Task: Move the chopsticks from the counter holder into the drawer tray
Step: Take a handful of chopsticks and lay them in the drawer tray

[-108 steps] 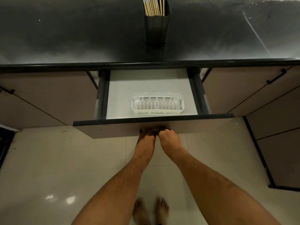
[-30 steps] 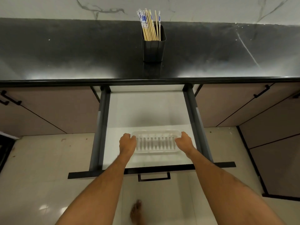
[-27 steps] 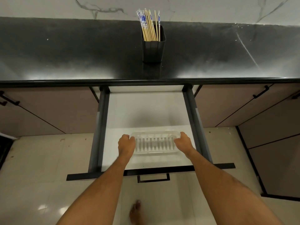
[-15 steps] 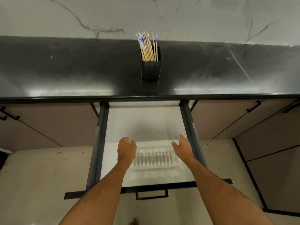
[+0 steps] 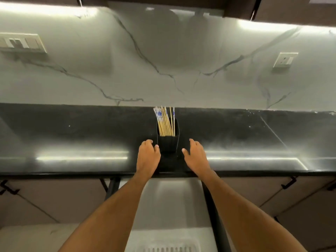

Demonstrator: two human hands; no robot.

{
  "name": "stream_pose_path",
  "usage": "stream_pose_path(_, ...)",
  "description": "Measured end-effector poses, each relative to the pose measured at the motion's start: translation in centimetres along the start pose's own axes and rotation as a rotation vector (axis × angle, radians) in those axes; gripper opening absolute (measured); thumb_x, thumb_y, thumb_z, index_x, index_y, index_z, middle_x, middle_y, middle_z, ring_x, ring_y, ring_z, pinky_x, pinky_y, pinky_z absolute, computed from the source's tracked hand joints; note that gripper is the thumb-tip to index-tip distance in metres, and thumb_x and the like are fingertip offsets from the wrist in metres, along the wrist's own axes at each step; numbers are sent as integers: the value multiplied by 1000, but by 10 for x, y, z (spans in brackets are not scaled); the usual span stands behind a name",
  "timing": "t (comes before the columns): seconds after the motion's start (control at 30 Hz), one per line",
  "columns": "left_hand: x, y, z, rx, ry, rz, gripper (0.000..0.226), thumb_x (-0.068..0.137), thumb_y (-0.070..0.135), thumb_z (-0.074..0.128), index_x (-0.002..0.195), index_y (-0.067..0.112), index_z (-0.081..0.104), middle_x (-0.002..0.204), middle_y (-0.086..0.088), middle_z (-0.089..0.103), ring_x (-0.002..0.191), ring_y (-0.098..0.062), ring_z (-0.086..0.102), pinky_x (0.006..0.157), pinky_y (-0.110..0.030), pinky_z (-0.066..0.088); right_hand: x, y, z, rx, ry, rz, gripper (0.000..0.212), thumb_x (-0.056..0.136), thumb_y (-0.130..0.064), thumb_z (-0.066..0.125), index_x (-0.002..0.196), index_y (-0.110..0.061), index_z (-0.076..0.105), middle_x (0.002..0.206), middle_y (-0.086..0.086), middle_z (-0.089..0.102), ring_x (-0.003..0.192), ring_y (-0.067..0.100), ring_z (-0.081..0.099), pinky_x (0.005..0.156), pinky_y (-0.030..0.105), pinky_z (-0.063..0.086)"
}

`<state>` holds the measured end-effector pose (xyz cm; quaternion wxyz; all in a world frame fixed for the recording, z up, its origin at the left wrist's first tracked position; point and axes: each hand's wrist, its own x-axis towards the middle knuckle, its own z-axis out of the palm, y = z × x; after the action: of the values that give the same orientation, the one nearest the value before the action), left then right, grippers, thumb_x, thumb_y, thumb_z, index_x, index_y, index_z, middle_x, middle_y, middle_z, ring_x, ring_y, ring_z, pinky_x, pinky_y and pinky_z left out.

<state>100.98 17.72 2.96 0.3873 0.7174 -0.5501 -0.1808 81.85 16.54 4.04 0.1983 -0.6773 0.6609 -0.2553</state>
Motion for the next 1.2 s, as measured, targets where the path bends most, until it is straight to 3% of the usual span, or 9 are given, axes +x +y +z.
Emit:
stream_pose_path(0.1,45,15,12,-27,26,6,30,100,27,53,126,12,58,119,-4,61,107,-13,55,89,-27,45,53,-19,-5,30,52,-58,55,99,-24,60,147,-8,40,142,10,51,134,26,46,106,35,42)
stream_pose_path(0.23,87,26,26,-30,53,-12,31,100,27,51,127,11,57,121,-3,60,104,-9,52,86,-25,41,104,-40,2,101,37,-123,14,97,-17,61,111,-18,61,108,-1,64,102,15,64,81,24,52)
stream_pose_path(0.37,123,27,40,-36,34,-76,29,100,25,49,118,4,58,116,-9,61,103,-18,58,86,-33,50,136,-56,22,155,-44,-118,6,97,-16,60,97,-19,64,91,-6,67,80,9,68,62,17,53)
stream_pose_path(0.47,144,22,52,-12,2,-88,27,99,22,49,114,1,58,112,-11,61,99,-20,58,84,-36,51,154,-62,40,179,-92,-108,5,97,-16,60,95,-18,64,87,-5,67,73,7,65,57,14,48)
stream_pose_path(0.63,173,12,67,-38,-24,-119,17,98,22,51,103,7,59,103,-7,61,83,-14,53,69,-28,40,177,-63,62,210,-66,-91,23,97,-11,57,80,-25,55,78,-10,61,68,5,59,56,12,43)
stream_pose_path(0.8,189,4,75,-153,-53,-130,5,96,17,56,93,16,60,92,2,64,71,-5,58,52,-14,37,188,-67,81,232,-31,-94,12,96,-9,59,103,-15,67,98,-1,67,90,11,63,78,24,55)
stream_pose_path(0.97,193,-2,80,-283,-80,-109,10,94,12,57,91,20,62,89,7,65,75,-3,60,57,-12,41,188,-68,91,217,13,-96,19,96,-7,59,112,-15,66,109,0,64,100,12,59,91,32,55)
stream_pose_path(1.2,195,-4,78,-285,-19,-40,11,95,11,57,89,19,62,91,5,63,77,-2,57,66,1,40,196,-69,96,178,33,-101,20,99,-12,57,117,-14,63,114,3,62,101,9,52,89,21,43)
